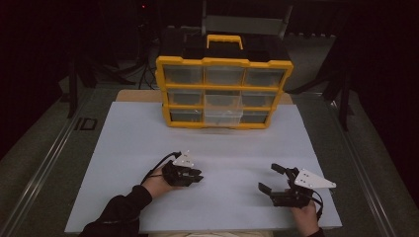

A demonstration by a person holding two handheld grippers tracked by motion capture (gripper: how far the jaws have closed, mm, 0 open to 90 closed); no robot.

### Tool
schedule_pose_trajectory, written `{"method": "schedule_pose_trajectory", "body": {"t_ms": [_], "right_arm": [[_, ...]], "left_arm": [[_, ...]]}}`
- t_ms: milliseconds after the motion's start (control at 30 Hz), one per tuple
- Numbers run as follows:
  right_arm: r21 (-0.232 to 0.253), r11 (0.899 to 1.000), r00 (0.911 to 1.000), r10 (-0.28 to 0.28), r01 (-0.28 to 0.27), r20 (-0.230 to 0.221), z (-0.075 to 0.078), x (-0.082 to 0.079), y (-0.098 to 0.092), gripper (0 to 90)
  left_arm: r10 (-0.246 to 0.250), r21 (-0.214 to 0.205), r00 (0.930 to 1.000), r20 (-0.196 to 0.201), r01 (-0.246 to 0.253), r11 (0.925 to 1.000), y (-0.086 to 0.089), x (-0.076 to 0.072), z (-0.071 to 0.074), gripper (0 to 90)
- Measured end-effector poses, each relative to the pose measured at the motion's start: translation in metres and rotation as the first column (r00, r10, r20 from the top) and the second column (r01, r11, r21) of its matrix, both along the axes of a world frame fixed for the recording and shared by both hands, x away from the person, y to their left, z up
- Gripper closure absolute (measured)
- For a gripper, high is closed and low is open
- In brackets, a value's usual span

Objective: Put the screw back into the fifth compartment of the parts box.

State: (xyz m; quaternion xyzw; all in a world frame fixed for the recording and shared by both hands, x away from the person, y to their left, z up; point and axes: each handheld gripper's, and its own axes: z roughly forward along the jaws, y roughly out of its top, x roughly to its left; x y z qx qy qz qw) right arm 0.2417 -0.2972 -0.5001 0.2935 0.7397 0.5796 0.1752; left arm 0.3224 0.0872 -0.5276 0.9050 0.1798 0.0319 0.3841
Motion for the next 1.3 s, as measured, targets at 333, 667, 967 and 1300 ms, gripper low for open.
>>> {"method": "schedule_pose_trajectory", "body": {"t_ms": [333, 667, 967, 1300], "right_arm": [[0.001, 1.000, 1.0000, -0.002, 0.002, 0.000, 0.000, 0.000, 0.000, 13.9], [-0.001, 1.000, 1.0000, -0.002, 0.002, 0.000, 0.000, 0.000, 0.000, 14.0], [0.002, 1.000, 1.0000, -0.001, 0.001, -0.001, 0.000, 0.000, 0.000, 14.0], [0.008, 1.000, 1.0000, -0.004, 0.004, -0.002, -0.001, 0.000, -0.002, 14.0]], "left_arm": [[0.017, 0.008, 0.9999, -0.003, -0.017, 0.9998, 0.000, 0.001, -0.001, 86.4], [0.043, -0.030, 0.9990, -0.013, -0.043, 0.9986, 0.005, 0.001, 0.009, 88.5], [0.047, -0.055, 0.9989, 0.005, -0.046, 0.9974, 0.008, 0.000, 0.030, 88.5], [0.046, -0.076, 0.9979, 0.046, -0.043, 0.9962, 0.008, -0.001, 0.063, 88.6]]}}
